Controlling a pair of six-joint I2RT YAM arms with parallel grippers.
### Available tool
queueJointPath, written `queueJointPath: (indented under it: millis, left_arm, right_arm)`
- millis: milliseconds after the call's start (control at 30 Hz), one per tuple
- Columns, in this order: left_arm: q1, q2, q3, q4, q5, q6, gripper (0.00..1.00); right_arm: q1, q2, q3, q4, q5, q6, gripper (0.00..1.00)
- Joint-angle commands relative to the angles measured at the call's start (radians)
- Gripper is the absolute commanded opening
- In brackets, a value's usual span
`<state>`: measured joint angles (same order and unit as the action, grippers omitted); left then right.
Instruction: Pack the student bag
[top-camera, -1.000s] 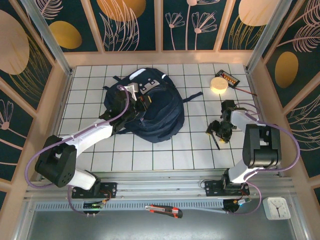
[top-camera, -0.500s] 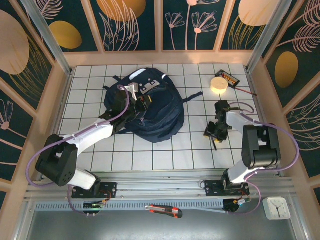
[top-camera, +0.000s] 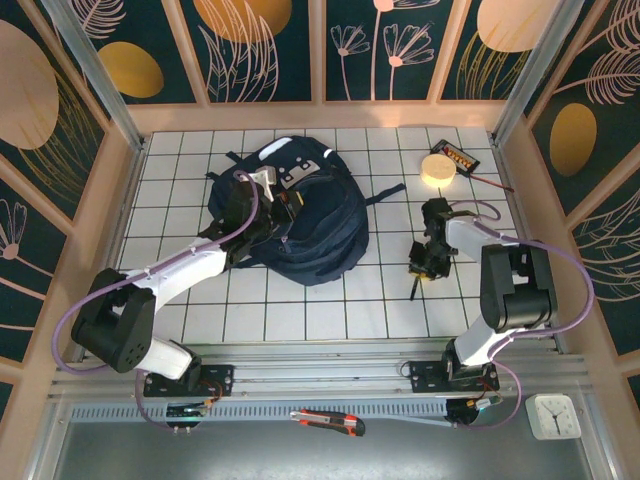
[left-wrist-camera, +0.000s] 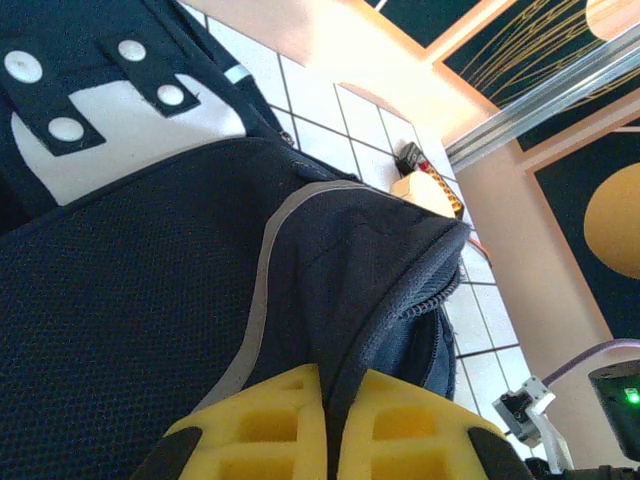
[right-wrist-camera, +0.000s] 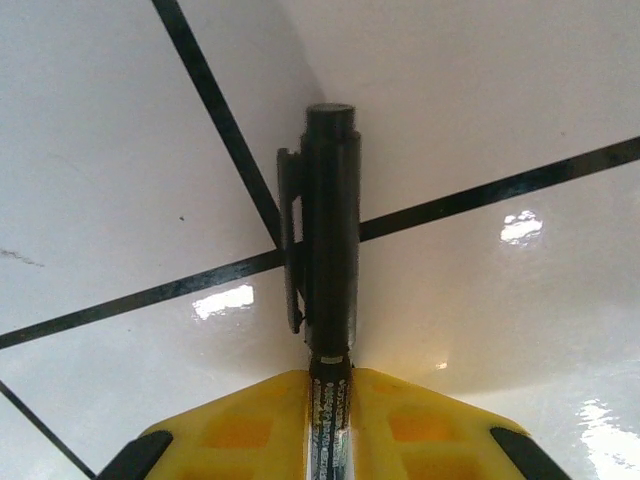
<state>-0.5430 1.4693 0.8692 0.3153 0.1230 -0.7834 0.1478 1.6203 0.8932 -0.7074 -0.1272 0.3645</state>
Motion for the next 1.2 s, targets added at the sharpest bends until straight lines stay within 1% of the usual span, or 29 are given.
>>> queueJointPath:
  millis: [0,67,233,400,500,700,867,900,1167]
  left_arm:
    - [0.005,-0.023,-0.002,0.111,-0.005,-0.030,0.00]
    - [0.005,-0.023,-0.003,0.110,-0.005,-0.033,0.00]
    - [0.006,-0.019,0.002,0.111,-0.006,-0.036,0.00]
    - [0.005,-0.020,0.004,0.110,-0.002,-0.037,0.00]
    - [0.005,-0.021,0.004,0.110,0.002,-0.036,0.00]
    - [0.005,-0.027,0.005,0.109,0.010,-0.029,0.00]
    - [0.005,-0.030,0.010,0.106,0.020,-0.021,0.00]
    - [0.005,-0.030,0.010,0.107,0.022,-0.020,0.00]
    - [0.005,-0.022,0.015,0.121,0.036,-0.020,0.00]
  right_arm:
    - [0.007,0.015,0.027,-0.028,0.019,-0.009,0.16]
    - [0.007,0.017,0.032,-0.029,0.017,-0.011,0.13]
    - [0.010,0.011,0.058,-0.049,0.013,-0.014,0.11]
    - [0.007,-0.032,0.101,-0.080,-0.031,-0.016,0.10]
    - [0.007,-0.068,0.142,-0.088,-0.105,-0.019,0.10]
    - [0.004,-0.114,0.248,-0.077,-0.319,0.010,0.10]
    - [0.016,-0.133,0.298,0.046,-0.532,0.130,0.10]
    - [0.025,-0.132,0.305,0.074,-0.559,0.154,0.10]
    - [0.125,-0.073,0.380,0.249,-0.627,0.294,0.11]
